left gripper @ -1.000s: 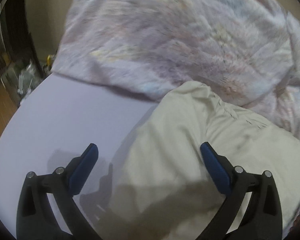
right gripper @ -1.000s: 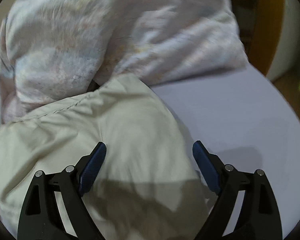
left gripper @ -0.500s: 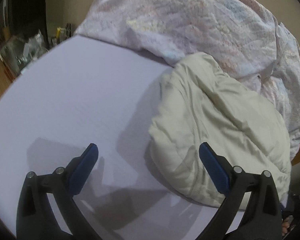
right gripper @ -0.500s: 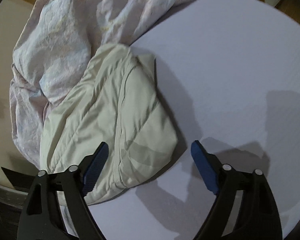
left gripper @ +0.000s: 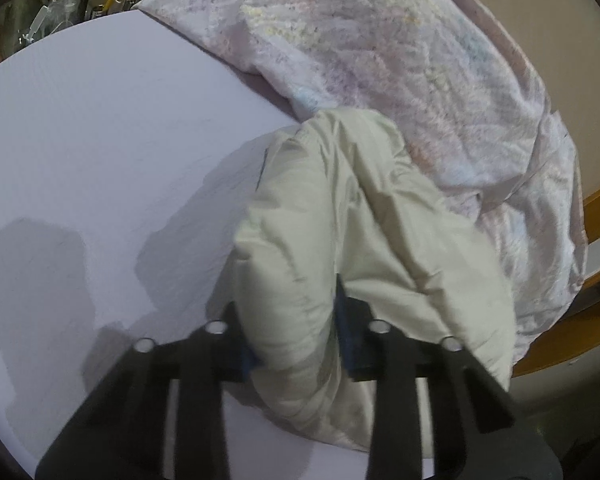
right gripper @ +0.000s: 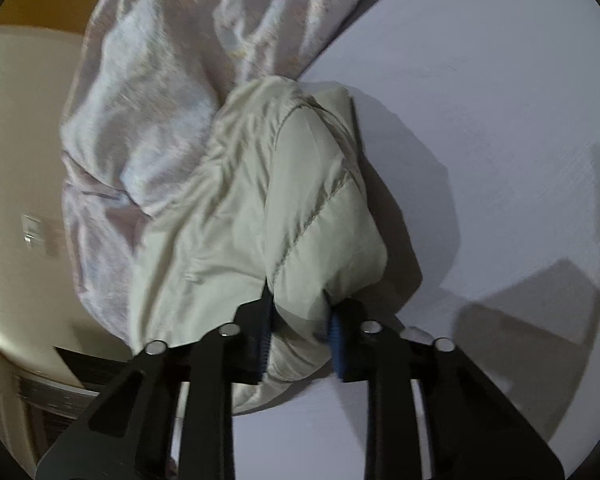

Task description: Fold large clothes

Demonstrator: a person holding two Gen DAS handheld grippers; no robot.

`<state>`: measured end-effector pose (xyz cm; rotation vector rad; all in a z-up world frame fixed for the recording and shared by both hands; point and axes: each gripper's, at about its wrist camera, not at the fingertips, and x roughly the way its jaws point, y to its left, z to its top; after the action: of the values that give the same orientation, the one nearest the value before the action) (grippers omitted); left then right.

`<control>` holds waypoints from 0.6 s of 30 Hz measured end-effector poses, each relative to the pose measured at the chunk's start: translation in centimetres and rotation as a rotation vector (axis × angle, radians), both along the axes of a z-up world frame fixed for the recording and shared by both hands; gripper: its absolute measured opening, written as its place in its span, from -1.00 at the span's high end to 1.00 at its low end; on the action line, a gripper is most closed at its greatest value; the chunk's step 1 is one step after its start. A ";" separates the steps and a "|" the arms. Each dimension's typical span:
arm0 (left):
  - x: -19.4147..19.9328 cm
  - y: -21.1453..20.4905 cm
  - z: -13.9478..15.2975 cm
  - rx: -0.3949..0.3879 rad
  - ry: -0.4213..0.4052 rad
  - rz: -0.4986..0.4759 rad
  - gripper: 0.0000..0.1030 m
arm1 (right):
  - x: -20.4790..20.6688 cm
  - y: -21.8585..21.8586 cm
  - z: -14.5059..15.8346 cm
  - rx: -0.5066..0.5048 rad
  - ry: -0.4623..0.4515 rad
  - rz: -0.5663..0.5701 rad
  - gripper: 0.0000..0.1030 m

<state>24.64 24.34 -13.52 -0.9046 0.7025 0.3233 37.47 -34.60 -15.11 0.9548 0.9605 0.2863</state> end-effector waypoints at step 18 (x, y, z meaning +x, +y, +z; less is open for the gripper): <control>-15.1 1.8 1.7 -0.001 -0.023 -0.036 0.54 | -13.0 2.6 2.7 -0.072 -0.035 0.228 0.58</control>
<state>9.49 26.09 -11.80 -0.8939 0.6968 0.2805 24.50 -31.98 -12.37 0.7728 1.0417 0.4563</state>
